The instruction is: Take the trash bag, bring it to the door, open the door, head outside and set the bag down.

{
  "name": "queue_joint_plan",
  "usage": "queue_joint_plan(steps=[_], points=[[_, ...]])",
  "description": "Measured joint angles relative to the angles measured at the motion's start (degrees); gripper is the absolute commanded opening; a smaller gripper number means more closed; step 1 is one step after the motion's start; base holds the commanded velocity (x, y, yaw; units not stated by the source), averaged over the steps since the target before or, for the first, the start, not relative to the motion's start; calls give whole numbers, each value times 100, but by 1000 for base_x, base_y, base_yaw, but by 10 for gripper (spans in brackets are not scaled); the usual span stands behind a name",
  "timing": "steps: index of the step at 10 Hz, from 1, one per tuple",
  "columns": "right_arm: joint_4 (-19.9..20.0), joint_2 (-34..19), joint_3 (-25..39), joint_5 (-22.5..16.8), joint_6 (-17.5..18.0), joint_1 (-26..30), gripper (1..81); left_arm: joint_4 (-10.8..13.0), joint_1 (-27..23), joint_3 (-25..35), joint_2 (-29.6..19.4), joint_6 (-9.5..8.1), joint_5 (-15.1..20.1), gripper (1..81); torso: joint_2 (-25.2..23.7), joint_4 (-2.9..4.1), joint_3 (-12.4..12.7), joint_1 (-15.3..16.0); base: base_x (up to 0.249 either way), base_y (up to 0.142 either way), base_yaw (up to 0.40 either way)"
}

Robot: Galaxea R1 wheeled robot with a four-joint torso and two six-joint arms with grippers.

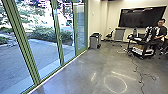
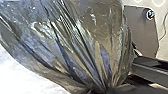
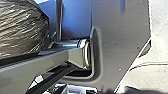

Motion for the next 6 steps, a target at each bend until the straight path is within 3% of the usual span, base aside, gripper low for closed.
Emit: queue_joint_plan(steps=[6], points=[[0, 30, 0, 17, -2, 13, 811, 0, -10, -5, 17, -2, -5, 10, 0, 0, 0, 0, 177, -75, 0]])
